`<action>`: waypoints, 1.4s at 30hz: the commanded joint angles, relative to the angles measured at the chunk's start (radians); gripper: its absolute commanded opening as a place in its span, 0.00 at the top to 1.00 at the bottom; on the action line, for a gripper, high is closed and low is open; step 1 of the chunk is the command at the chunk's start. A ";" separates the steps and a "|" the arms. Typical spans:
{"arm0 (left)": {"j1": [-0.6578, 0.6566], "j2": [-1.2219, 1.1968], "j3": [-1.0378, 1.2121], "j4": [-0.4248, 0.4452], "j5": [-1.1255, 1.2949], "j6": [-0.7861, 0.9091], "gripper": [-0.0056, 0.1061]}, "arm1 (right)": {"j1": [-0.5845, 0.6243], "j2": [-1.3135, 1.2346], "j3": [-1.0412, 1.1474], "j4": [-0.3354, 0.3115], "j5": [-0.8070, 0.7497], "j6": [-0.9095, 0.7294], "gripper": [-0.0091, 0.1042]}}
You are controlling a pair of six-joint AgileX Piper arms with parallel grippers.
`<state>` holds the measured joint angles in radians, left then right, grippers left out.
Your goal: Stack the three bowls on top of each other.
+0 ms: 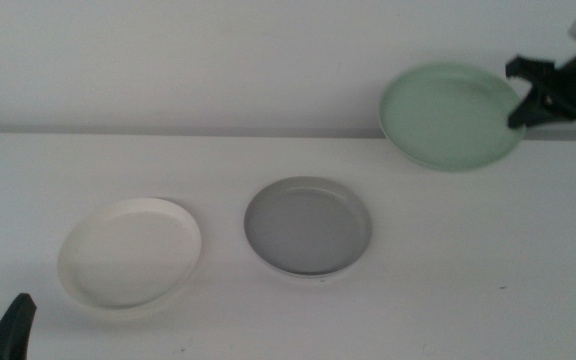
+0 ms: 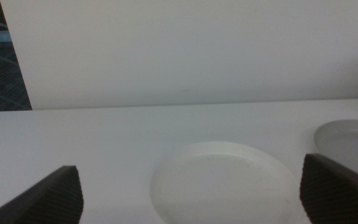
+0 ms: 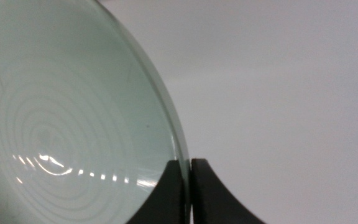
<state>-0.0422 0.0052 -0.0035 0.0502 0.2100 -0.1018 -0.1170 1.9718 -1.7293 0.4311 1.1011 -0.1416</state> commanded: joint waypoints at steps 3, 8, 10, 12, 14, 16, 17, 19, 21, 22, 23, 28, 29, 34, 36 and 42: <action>0.003 -0.041 0.042 -0.006 -0.018 -0.003 0.11 | 0.126 -0.011 -0.003 0.024 0.018 -0.016 0.94; 0.003 -0.041 0.042 -0.006 -0.018 -0.003 0.11 | 0.278 0.074 -0.003 0.021 -0.029 -0.016 0.94; 0.003 -0.041 0.042 -0.006 -0.018 -0.003 0.11 | 0.319 0.111 -0.003 0.021 -0.055 -0.016 0.94; 0.003 -0.041 0.042 -0.006 -0.018 -0.003 0.11 | 0.347 0.143 -0.003 0.028 -0.057 -0.014 0.94; 0.003 -0.041 0.042 -0.006 -0.018 -0.003 0.11 | 0.366 0.171 -0.003 0.033 -0.058 -0.014 0.94; 0.003 -0.041 0.042 -0.006 -0.018 -0.003 0.11 | 0.378 0.193 -0.003 0.035 -0.068 -0.014 0.94; 0.003 -0.041 0.042 -0.006 -0.018 -0.003 0.11 | 0.385 0.208 -0.003 0.045 -0.082 -0.014 0.94; 0.003 -0.041 0.042 -0.006 -0.018 -0.003 0.11 | 0.385 0.215 -0.003 0.045 -0.100 -0.014 0.94; 0.003 -0.041 0.042 -0.006 -0.018 -0.003 0.11 | 0.385 0.223 -0.003 0.047 -0.109 -0.014 0.94; 0.003 -0.041 0.042 -0.006 -0.018 -0.003 0.11 | 0.385 0.225 -0.003 0.047 -0.110 -0.014 0.94; 0.003 -0.041 0.042 -0.006 -0.018 -0.003 0.11 | 0.385 0.227 -0.003 0.042 -0.111 -0.014 0.94; 0.003 -0.041 0.042 -0.006 -0.018 -0.003 0.11 | 0.385 0.245 -0.003 0.039 -0.108 -0.012 0.94; 0.003 -0.041 0.042 -0.006 -0.018 -0.003 0.11 | 0.385 0.252 -0.003 0.039 -0.104 -0.012 0.94; 0.003 -0.041 0.042 -0.006 -0.018 -0.003 0.11 | 0.385 0.262 -0.003 0.039 -0.108 -0.012 0.94; 0.003 -0.041 0.042 -0.006 -0.018 -0.001 0.11 | 0.385 0.262 -0.003 0.039 -0.100 -0.017 0.79; 0.003 -0.041 0.042 -0.006 -0.018 -0.001 0.11 | 0.385 0.193 -0.003 0.010 -0.073 -0.033 0.31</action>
<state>-0.0422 0.0052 -0.0035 0.0502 0.2100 -0.1018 0.2676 2.2082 -1.7312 0.4540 1.0191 -0.1605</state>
